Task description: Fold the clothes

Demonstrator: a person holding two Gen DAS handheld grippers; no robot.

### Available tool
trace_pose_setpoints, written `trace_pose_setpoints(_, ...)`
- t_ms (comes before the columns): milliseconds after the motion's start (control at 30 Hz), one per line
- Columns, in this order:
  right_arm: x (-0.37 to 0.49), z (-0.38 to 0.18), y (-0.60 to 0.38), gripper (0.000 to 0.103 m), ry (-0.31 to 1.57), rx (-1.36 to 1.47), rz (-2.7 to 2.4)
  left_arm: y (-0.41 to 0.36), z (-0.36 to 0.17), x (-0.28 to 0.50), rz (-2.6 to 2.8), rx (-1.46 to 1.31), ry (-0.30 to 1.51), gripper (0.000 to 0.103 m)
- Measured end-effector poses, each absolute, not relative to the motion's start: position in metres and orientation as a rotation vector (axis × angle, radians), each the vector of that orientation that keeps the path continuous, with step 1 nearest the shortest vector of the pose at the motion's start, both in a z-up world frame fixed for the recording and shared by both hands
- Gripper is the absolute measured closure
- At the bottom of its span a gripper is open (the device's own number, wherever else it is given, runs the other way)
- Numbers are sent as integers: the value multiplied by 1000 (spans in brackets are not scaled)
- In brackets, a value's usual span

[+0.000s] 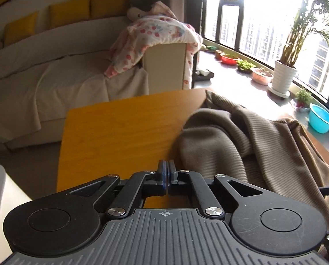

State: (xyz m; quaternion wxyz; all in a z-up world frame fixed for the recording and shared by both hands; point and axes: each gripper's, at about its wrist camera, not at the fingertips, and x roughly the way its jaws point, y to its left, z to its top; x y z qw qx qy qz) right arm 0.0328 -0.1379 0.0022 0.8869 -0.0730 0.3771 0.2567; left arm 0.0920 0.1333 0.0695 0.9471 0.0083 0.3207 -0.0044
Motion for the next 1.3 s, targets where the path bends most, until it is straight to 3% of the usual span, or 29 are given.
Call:
trace_pose_setpoints(100, 29, 1, -135, 1, 772, -154, 522, 152, 84, 104, -22, -72, 664, 101)
trace_pose_setpoints(167, 28, 0, -135, 0, 766, -150, 519, 146, 84, 101, -144, -146, 695, 96)
trace_pose_setpoints(300, 27, -2, -135, 0, 755, -146, 520, 116, 53, 101, -277, -202, 844, 55)
trace_pose_setpoints(367, 25, -3, -135, 0, 744, -144, 521, 105, 39, 99, -334, -264, 915, 45)
trace_pose_setpoints(433, 25, -4, -135, 0, 732, -141, 522, 96, 26, 96, -392, -331, 984, 23)
trace_pose_setpoints(467, 25, -4, -135, 0, 726, -140, 522, 90, 24, 94, -396, -318, 986, 20)
trace_pose_setpoints(500, 25, -5, -135, 0, 722, -138, 522, 84, 24, 92, -395, -292, 980, 19)
trace_pose_setpoints(567, 24, -5, -135, 0, 715, -136, 520, 81, 27, 95, -349, -207, 957, 27)
trace_pose_setpoints(633, 23, -6, -136, 0, 709, -133, 520, 78, 31, 99, -299, -118, 932, 83)
trace_pose_setpoints(833, 22, -6, -138, 0, 702, -125, 518, 85, 53, 119, -71, 195, 751, 99)
trace_pose_setpoints(967, 26, -3, -135, 0, 735, -127, 515, 108, 65, 147, 126, 343, 613, 99)
trace_pose_setpoints(1067, 32, 1, -133, 0, 763, -133, 519, 125, 76, 152, 43, 159, 640, 99)
trace_pose_setpoints(1133, 35, 3, -133, 0, 775, -125, 522, 123, 80, 142, -83, 20, 668, 93)
trace_pose_setpoints(1167, 37, 4, -132, 0, 781, -124, 523, 120, 80, 136, -150, -50, 693, 89)
trace_pose_setpoints(1200, 39, 4, -129, 0, 781, -133, 521, 115, 76, 131, -204, -107, 727, 78)
trace_pose_setpoints(1233, 40, 4, -127, 0, 782, -142, 519, 109, 69, 127, -221, -127, 751, 60)
trace_pose_setpoints(1300, 41, 3, -124, 0, 778, -147, 516, 97, 53, 117, -236, -148, 792, 44)
